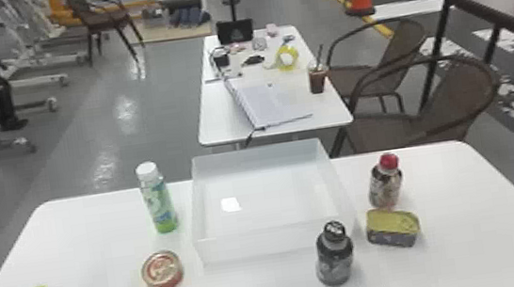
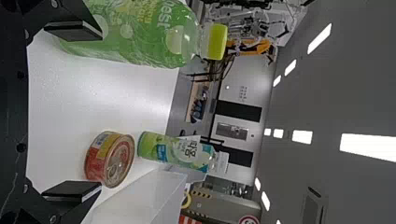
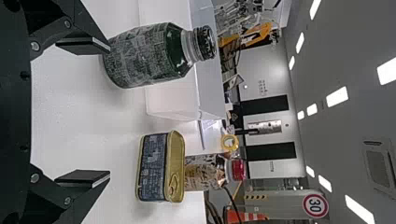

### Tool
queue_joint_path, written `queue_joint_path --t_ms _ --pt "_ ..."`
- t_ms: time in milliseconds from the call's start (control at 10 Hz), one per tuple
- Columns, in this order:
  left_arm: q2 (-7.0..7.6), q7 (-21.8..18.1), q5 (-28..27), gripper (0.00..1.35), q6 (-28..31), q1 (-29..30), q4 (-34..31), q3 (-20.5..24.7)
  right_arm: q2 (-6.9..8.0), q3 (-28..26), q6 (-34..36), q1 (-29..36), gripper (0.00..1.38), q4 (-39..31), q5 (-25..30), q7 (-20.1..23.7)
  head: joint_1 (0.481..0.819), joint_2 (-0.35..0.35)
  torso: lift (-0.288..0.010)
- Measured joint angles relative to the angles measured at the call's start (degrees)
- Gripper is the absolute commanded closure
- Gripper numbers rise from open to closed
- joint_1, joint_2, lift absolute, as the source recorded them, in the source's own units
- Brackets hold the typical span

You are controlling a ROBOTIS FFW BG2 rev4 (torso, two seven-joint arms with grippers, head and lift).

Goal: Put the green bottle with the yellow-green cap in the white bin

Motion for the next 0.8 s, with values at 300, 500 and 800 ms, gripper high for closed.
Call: queue_joint_path --t_ms 300,500,800 --pt "0.0 0.9 0.1 0.17 0.0 0.3 0.0 -0.1 0.0 0.0 0.0 0.0 0.33 0.0 0.0 0.0 0.549 0.0 -0.1" --pt "0.0 1.7 0.0 0.17 0.2 0.3 0.0 -0.1 0.0 0.0 0.0 0.0 0.33 0.0 0.0 0.0 0.549 0.0 -0.1" --pt "0.0 5.9 -1.1 0.17 1.5 -0.5 0.2 -0.1 0.0 0.0 0.0 0.0 0.33 0.1 -0.1 0.0 0.549 0.0 -0.1"
